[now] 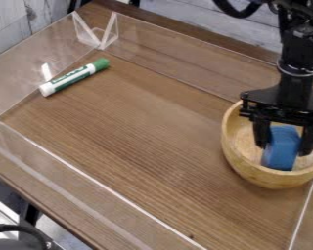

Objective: Remove the blue block from inside the brown bowl and put it on the table

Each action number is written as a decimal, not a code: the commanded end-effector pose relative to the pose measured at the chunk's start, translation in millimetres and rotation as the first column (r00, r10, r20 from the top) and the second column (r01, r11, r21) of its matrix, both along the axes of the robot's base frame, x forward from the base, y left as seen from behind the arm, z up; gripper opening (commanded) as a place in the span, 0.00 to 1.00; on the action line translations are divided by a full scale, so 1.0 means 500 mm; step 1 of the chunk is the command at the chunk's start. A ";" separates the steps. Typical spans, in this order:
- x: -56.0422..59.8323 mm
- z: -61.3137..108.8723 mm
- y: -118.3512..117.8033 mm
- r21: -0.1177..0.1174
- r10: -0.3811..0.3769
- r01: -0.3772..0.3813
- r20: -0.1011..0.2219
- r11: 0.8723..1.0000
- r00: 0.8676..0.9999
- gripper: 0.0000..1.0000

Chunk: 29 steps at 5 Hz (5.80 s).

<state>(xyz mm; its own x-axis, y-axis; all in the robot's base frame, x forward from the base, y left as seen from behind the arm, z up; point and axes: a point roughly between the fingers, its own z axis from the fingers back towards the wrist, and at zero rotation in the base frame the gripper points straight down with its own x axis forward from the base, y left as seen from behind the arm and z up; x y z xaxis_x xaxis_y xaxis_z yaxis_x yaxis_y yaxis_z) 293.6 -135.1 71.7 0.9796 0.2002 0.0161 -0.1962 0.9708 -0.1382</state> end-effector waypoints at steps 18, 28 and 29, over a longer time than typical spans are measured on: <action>-0.018 0.088 0.030 -0.011 -0.084 0.084 0.032 0.996 0.996 0.00; -0.045 0.098 0.052 0.009 -0.174 0.174 -0.022 0.985 0.985 0.00; -0.049 0.100 0.056 0.011 -0.182 0.182 -0.027 0.983 0.983 0.00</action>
<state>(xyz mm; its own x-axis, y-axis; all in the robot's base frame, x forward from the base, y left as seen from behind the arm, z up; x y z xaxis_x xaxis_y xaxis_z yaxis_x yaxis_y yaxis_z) 264.9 -108.9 102.6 0.9973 0.0125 -0.0718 -0.0198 0.9946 -0.1018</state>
